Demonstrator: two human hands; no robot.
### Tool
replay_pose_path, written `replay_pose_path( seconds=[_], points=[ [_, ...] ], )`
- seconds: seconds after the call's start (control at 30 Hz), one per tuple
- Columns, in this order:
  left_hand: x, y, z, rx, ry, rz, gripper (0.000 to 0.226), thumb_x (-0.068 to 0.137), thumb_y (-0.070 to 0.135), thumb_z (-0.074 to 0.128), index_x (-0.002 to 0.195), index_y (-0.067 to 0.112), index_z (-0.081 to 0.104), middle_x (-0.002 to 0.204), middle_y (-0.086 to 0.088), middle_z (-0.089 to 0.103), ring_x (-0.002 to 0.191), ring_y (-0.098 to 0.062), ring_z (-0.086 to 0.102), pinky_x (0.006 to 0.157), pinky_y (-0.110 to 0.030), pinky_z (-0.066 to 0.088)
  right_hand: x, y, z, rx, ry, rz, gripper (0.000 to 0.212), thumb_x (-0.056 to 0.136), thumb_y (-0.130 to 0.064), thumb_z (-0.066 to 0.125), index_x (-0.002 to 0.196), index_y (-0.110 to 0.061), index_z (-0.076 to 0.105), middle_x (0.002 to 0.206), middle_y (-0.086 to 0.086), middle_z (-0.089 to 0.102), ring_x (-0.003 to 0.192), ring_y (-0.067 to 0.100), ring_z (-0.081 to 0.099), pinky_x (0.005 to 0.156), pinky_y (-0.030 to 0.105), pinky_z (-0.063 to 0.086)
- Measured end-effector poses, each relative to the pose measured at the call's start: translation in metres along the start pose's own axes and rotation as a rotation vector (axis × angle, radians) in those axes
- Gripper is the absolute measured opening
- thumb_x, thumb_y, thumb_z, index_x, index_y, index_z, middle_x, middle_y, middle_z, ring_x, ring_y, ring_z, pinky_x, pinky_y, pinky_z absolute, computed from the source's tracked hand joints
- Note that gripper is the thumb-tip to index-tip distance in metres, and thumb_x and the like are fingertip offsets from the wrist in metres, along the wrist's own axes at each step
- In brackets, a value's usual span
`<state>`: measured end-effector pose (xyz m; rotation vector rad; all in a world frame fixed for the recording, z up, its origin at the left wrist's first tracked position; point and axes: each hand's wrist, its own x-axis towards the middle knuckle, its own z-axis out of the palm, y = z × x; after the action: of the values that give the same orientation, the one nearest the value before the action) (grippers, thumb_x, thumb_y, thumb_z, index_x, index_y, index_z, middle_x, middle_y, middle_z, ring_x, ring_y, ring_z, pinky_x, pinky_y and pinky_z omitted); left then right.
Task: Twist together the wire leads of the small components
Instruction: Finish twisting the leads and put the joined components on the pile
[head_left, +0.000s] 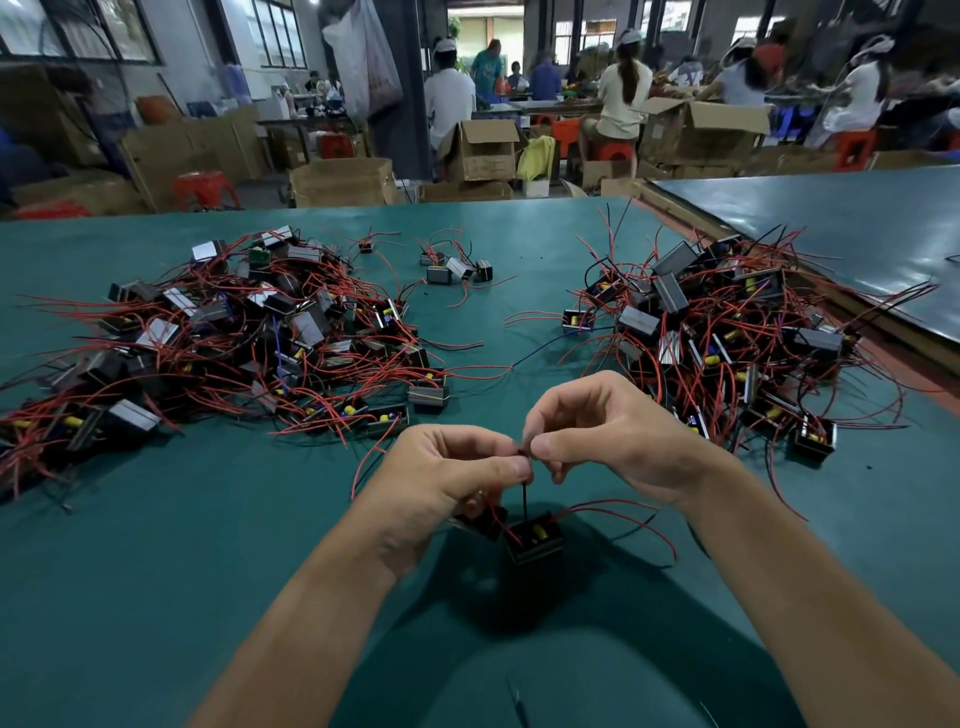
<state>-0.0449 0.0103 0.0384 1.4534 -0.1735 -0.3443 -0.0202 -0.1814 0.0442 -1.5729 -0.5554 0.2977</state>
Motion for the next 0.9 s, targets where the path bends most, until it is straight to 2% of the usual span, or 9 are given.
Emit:
replay_pose_path(
  seconds=[0.2,0.27,0.33,0.43,0.5,0.63,0.7,0.8,0.9],
  points=[
    [-0.0017,0.0023,-0.0025,0.054,-0.107,-0.113,0.018,0.051,0.004,0.084,0.061,0.013,0.074,0.061,-0.004,0.066,0.045,-0.008,0.047,0.045,-0.016,0.032,-0.002,-0.0005,-0.0004,0.004,-0.053,-0.041,0.016,0.074,0.0,0.073,0.081,-0.015,0.076,0.074,0.008,0.067,0.065,0.023,0.056,0.06,0.025,0.05],
    [-0.0017,0.0023,-0.003,0.062,-0.111,-0.154,0.01,0.057,0.009,0.078,0.065,0.013,0.076,0.064,-0.006,0.068,0.046,-0.008,0.049,0.046,-0.015,0.035,-0.0025,-0.0015,-0.0002,-0.054,-0.074,-0.035,0.014,0.075,-0.003,0.074,0.082,-0.015,0.078,0.077,0.012,0.069,0.066,0.024,0.057,0.061,0.026,0.05],
    [-0.0016,0.0024,-0.0046,0.077,-0.11,-0.171,0.02,0.051,0.007,0.084,0.069,0.012,0.077,0.066,-0.007,0.069,0.047,-0.008,0.049,0.047,-0.015,0.036,-0.0019,-0.0021,0.0002,-0.117,-0.066,-0.023,0.013,0.076,-0.006,0.074,0.084,-0.015,0.079,0.077,0.015,0.07,0.065,0.02,0.058,0.061,0.024,0.049],
    [-0.0025,0.0026,-0.0055,0.075,-0.091,-0.154,0.025,0.046,0.021,0.082,0.069,0.012,0.077,0.066,-0.005,0.069,0.048,-0.007,0.048,0.049,-0.017,0.035,-0.0019,-0.0014,0.0002,-0.161,-0.047,-0.008,0.013,0.078,-0.006,0.073,0.087,-0.012,0.079,0.075,0.004,0.074,0.062,0.012,0.059,0.06,0.02,0.049],
    [-0.0026,0.0026,-0.0055,0.069,-0.06,-0.14,0.025,0.045,0.024,0.081,0.068,0.013,0.077,0.065,-0.005,0.069,0.047,-0.006,0.049,0.051,-0.019,0.033,-0.0023,-0.001,0.0008,-0.181,-0.034,-0.009,0.013,0.079,-0.006,0.072,0.087,-0.013,0.079,0.071,-0.001,0.074,0.059,0.007,0.058,0.058,0.018,0.048],
    [-0.001,0.0009,-0.0043,0.044,0.004,-0.128,0.026,0.043,0.022,0.083,0.068,0.014,0.077,0.069,-0.007,0.069,0.048,-0.007,0.051,0.055,-0.023,0.034,-0.0011,0.001,0.0014,-0.22,0.021,-0.036,0.014,0.079,-0.009,0.073,0.084,-0.021,0.081,0.073,0.015,0.073,0.059,0.009,0.058,0.058,0.019,0.049],
    [-0.0003,0.0002,-0.0027,0.027,0.034,-0.119,0.024,0.042,0.021,0.083,0.065,0.017,0.076,0.07,-0.006,0.071,0.048,-0.008,0.053,0.056,-0.024,0.036,0.0002,0.0024,0.0015,-0.241,0.034,-0.047,0.014,0.08,-0.011,0.073,0.083,-0.022,0.08,0.067,0.005,0.072,0.058,0.008,0.058,0.057,0.018,0.048],
    [0.0003,-0.0009,-0.0003,0.024,0.076,-0.097,0.025,0.041,0.021,0.083,0.064,0.018,0.076,0.07,-0.008,0.073,0.047,-0.008,0.055,0.05,-0.02,0.037,0.0021,0.0045,0.0024,-0.249,0.069,-0.044,0.013,0.081,-0.012,0.073,0.081,-0.024,0.08,0.067,0.001,0.072,0.056,0.007,0.058,0.056,0.018,0.048],
    [0.0007,-0.0009,0.0018,-0.021,0.129,-0.06,0.039,0.045,0.013,0.082,0.082,0.011,0.068,0.068,-0.009,0.072,0.042,-0.008,0.054,0.041,-0.016,0.038,0.0032,0.0072,0.0023,-0.264,0.124,-0.028,0.008,0.081,-0.015,0.073,0.079,-0.02,0.079,0.065,0.002,0.071,0.055,0.008,0.059,0.056,0.022,0.05]
  ],
)
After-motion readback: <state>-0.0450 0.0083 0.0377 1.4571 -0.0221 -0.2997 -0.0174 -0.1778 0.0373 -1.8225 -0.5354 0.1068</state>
